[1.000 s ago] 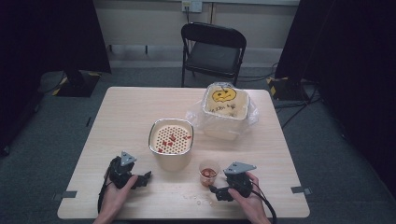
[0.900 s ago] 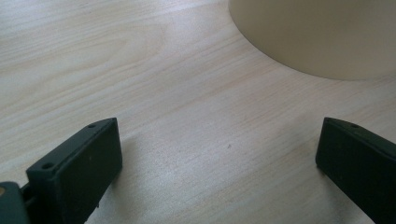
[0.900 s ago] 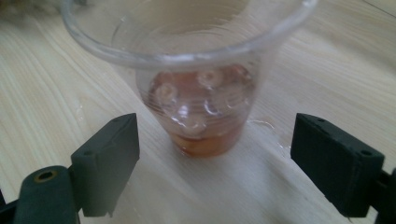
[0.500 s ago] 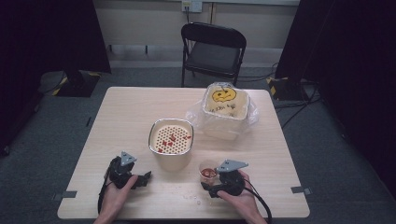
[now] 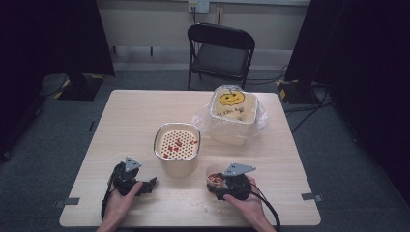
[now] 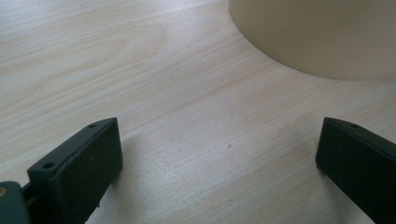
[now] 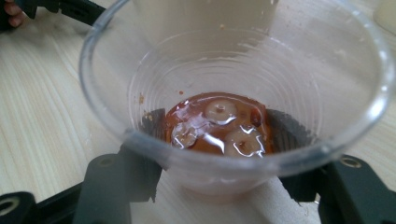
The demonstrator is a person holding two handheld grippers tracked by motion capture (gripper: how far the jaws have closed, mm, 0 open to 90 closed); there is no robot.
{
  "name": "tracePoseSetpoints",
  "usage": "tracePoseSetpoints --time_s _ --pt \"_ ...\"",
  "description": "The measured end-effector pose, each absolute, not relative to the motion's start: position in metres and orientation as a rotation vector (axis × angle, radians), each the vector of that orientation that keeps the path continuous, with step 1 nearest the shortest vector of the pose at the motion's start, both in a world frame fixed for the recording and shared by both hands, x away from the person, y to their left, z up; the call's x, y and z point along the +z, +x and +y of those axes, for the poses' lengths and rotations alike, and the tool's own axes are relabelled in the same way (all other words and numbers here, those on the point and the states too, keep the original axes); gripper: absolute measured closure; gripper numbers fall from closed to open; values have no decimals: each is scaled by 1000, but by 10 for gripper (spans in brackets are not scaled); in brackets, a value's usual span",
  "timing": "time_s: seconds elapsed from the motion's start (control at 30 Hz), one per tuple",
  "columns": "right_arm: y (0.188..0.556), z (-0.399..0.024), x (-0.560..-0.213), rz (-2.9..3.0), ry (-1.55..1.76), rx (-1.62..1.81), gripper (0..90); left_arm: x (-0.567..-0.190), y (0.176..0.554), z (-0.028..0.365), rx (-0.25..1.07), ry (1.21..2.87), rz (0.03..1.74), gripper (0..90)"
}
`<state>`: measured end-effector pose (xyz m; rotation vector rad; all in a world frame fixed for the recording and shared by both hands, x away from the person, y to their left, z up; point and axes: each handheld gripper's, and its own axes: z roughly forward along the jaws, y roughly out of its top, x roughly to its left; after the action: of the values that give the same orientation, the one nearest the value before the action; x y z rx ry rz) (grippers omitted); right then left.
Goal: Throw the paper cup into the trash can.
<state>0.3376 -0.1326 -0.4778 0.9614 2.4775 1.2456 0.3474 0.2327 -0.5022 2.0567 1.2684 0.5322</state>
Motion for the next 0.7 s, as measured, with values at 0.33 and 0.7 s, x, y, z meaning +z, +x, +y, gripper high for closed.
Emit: tracePoseSetpoints --time_s 0.33,0.7 --pt "339 -138 -467 2433 969 1286 434 -502 347 232 532 2053 1270 4" --pt "344 -142 -448 2385 961 1302 447 -503 347 232 532 2047 1272 4"
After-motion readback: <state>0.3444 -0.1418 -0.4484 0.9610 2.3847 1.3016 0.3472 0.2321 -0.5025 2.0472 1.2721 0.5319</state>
